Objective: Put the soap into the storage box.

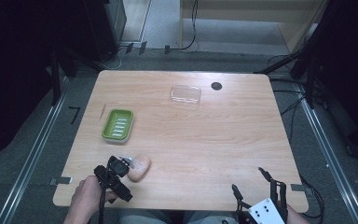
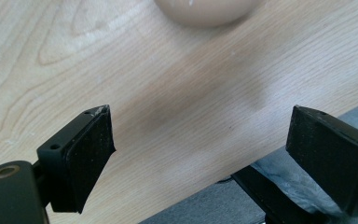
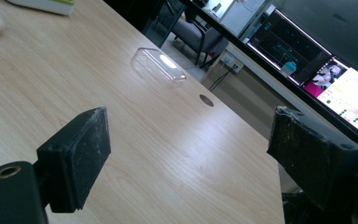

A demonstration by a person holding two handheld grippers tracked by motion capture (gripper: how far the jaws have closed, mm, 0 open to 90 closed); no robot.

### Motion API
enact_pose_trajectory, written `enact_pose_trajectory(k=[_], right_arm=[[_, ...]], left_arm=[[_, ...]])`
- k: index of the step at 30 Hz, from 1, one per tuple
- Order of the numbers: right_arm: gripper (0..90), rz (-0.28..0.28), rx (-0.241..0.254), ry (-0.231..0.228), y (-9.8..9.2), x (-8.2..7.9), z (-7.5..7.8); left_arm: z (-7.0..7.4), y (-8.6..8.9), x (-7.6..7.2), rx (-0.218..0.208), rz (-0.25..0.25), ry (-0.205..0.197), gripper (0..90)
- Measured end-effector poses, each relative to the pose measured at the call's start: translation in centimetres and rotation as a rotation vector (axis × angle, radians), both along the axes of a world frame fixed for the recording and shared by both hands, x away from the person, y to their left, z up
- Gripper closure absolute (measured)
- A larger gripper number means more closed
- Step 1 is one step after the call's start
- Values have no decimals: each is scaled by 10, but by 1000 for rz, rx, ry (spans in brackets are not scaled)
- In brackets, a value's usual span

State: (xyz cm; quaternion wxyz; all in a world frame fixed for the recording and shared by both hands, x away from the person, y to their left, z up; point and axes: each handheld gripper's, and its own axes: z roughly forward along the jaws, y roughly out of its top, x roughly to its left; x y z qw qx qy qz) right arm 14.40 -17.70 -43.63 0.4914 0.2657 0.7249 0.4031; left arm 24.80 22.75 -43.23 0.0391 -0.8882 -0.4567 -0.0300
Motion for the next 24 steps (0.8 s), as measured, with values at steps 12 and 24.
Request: enact_pose_trajectory(k=[12,24], right_arm=[[132,-1,2,-1,-1,0,0],[132,0,1,-2,-1,0,0]], left_arm=[[5,-6,11,-1,-11,1,81],[8,-12,25,-12,-7,-13,81]])
